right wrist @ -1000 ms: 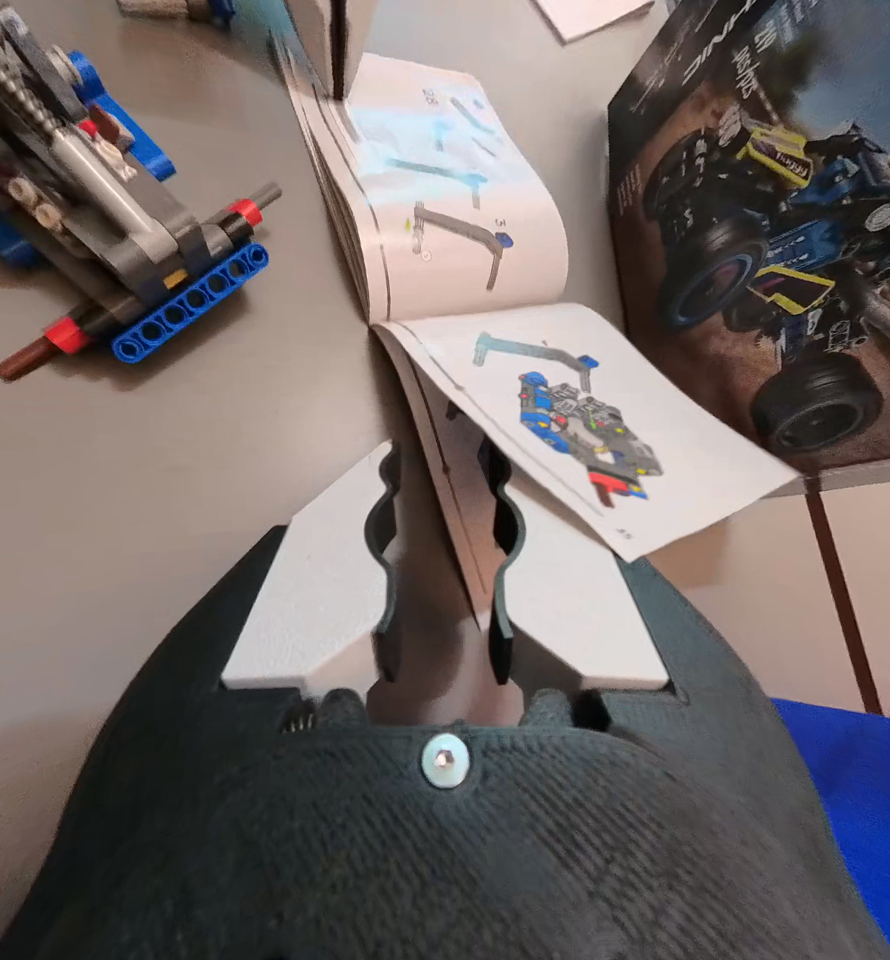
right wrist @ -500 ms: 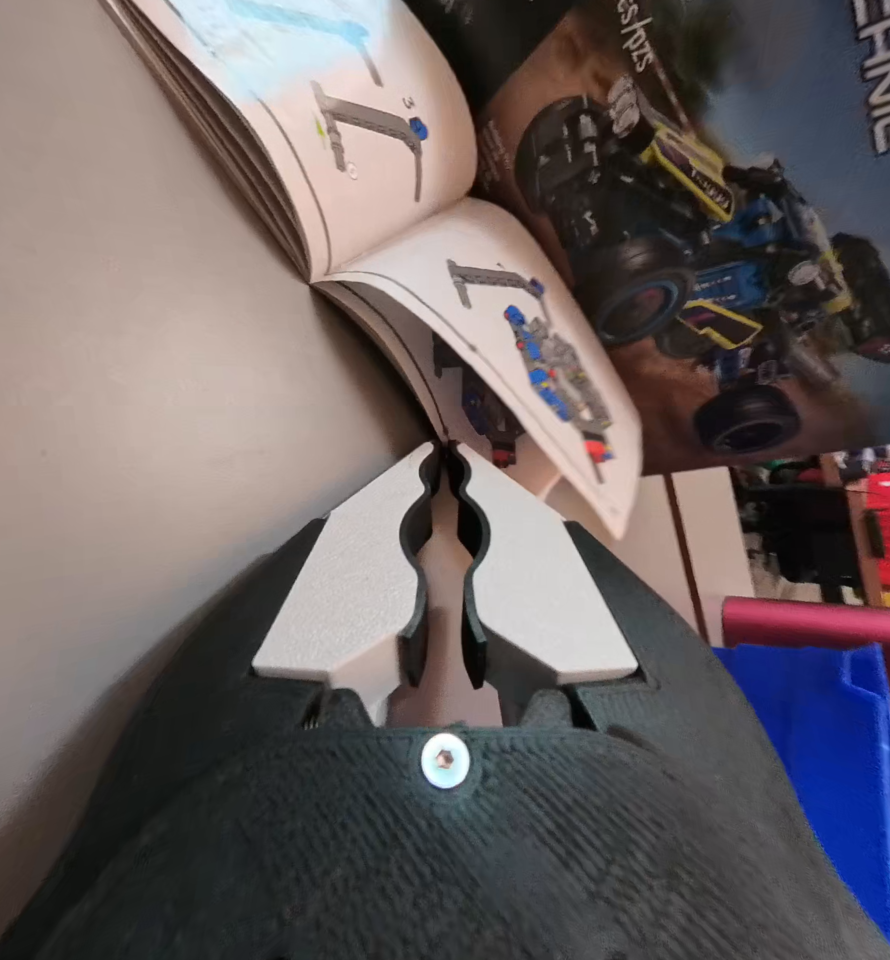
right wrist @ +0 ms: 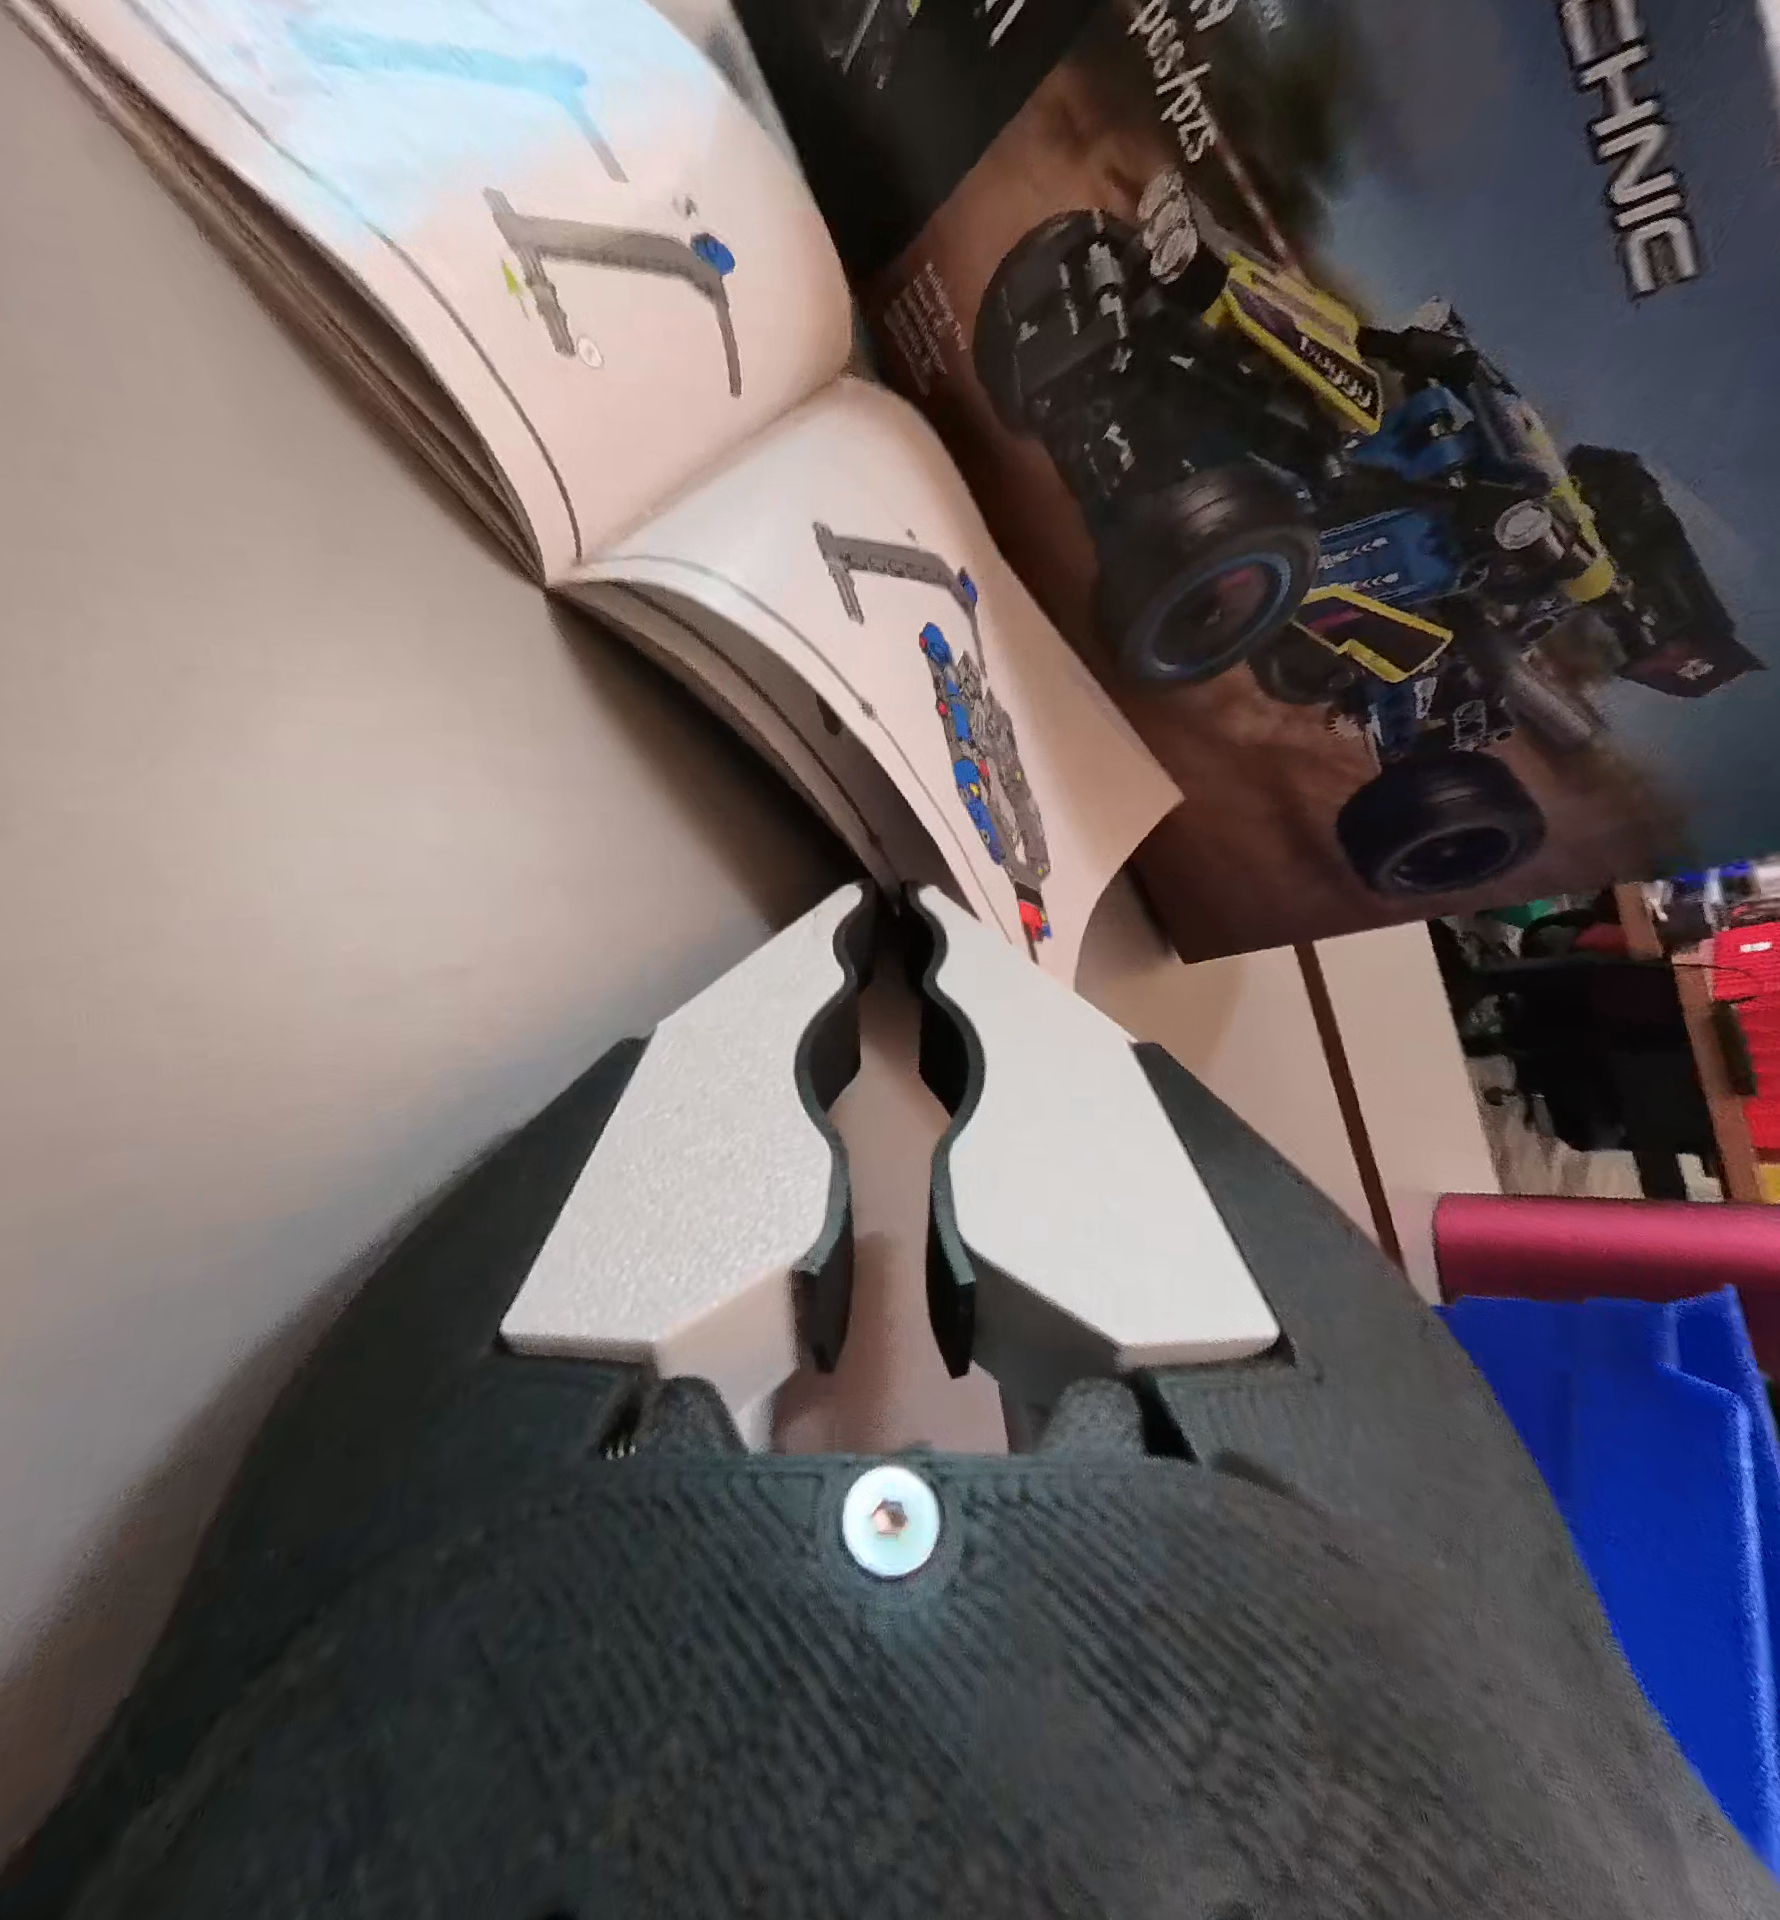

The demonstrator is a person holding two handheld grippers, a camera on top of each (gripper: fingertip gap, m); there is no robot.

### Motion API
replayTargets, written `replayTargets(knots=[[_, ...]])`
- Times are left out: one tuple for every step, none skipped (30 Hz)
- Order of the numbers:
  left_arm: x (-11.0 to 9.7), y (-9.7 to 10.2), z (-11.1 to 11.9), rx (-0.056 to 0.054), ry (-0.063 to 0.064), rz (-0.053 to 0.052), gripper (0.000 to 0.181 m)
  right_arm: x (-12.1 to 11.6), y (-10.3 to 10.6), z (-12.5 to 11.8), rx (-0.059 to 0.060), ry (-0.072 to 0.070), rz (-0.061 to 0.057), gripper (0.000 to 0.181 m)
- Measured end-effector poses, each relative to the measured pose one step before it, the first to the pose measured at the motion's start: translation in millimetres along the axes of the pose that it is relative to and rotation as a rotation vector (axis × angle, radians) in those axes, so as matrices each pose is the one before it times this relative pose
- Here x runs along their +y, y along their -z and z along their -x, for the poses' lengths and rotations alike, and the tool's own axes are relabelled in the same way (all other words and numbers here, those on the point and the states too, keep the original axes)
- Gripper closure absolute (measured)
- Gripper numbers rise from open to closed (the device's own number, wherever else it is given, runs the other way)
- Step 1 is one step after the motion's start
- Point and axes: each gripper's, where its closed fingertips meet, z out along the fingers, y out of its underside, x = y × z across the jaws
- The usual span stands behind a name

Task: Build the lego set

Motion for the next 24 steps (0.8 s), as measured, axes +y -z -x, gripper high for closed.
replayTargets(knots=[[1.45, 1.06, -2.27, 0.0126, -0.0040, 0.0056, 0.181, 1.72, 0.65, 0.25, 0.0030, 0.0304, 0.0240, 0.180], [1.79, 1.13, -2.34, 0.0123, -0.0078, 0.0068, 0.181, 0.18, 1.00, 0.32, 0.0033, 0.0306, 0.0149, 0.180], [2.07, 1.27, -2.28, 0.0113, -0.0090, 0.0078, 0.181, -0.45, 1.41, 0.72, -0.0005, 0.0276, 0.0084, 0.180], [2.37, 1.29, -2.08, 0.0101, -0.0074, 0.0087, 0.181, -0.65, 1.72, 1.24, -0.0046, 0.0247, 0.0050, 0.179], [2.21, 1.29, -1.90, 0.0105, -0.0060, 0.0074, 0.181, -1.30, 1.58, 1.80, -0.0089, 0.0220, -0.0012, 0.180], [2.21, 1.27, -1.92, 0.0115, -0.0046, 0.0072, 0.181, -0.15, 1.38, 2.25, -0.0143, 0.0141, 0.0038, 0.181], [2.24, 1.15, -1.86, 0.0113, -0.0028, 0.0075, 0.181, 3.02, 1.46, 4.85, -0.0362, 0.0110, 0.0237, 0.180], [1.86, 1.05, -1.33, 0.0090, -0.0019, 0.0057, 0.181, 3.16, 1.70, 4.69, -0.0379, 0.0085, 0.0258, 0.180], [1.37, 0.68, -0.83, 0.0070, -0.0016, 0.0031, 0.181, -0.21, 1.56, -0.14, -0.0039, -0.0011, 0.0023, 0.181], [1.11, 0.55, -0.85, 0.0070, -0.0016, 0.0039, 0.181, -3.73, 1.22, -1.78, 0.0065, -0.0155, -0.0211, 0.181], [0.88, 0.44, -0.62, 0.0055, -0.0029, 0.0055, 0.181, -5.11, 0.33, 1.49, -0.0181, -0.0309, -0.0311, 0.181], [0.51, 0.26, -0.23, 0.0028, -0.0045, 0.0047, 0.181, -5.15, -0.81, 1.43, -0.0182, -0.0409, -0.0322, 0.181], [0.09, 0.05, -0.09, 0.0010, -0.0036, 0.0029, 0.181, -4.00, -2.02, -1.21, 0.0015, -0.0367, -0.0287, 0.181], [-0.01, 0.01, 0.03, 0.0010, -0.0014, 0.0028, 0.181, -1.68, -2.67, -0.76, 0.0042, -0.0216, -0.0178, 0.181], [-0.01, 0.01, 0.03, 0.0004, -0.0008, 0.0014, 0.181, 1.44, -2.31, 0.20, 0.0035, -0.0042, 0.0026, 0.181], [-0.03, -0.02, 0.04, -0.0011, -0.0021, -0.0014, 0.181, 0.85, -0.51, -1.24, 0.0155, 0.0096, 0.0039, 0.181], [-0.06, 0.05, -0.03, -0.0028, -0.0010, -0.0052, 0.181, -2.37, 1.18, -2.25, 0.0222, 0.0096, -0.0143, 0.180], [0.02, 0.09, 0.07, -0.0039, 0.0010, -0.0085, 0.181, -4.42, 1.90, -1.72, 0.0122, -0.0034, -0.0270, 0.174], [-0.08, 0.05, -0.02, -0.0041, 0.0018, -0.0100, 0.181, -3.03, 1.56, -0.46, -0.0043, -0.0167, -0.0204, 0.163], [0.34, 0.16, 0.06, -0.0022, 0.0037, -0.0083, 0.181, 0.03, 0.12, 0.70, -0.0180, -0.0225, -0.0049, 0.149], [0.83, 0.53, -0.18, 0.0016, 0.0033, -0.0032, 0.181, 2.43, -1.39, 0.38, -0.0179, -0.0180, 0.0092, 0.150], [1.14, 0.59, -0.24, 0.0042, 0.0018, 0.0011, 0.181, 0.62, -2.34, 3.54, -0.0354, 0.0031, 0.0008, 0.152], [1.18, 0.61, -0.24, 0.0058, 0.0017, 0.0052, 0.181, -2.30, -2.33, 3.96, -0.0406, 0.0139, -0.0093, 0.154], [1.27, 0.66, -0.07, 0.0061, 0.0005, 0.0075, 0.181, -3.85, -2.27, 0.96, -0.0291, 0.0086, -0.0086, 0.155]])
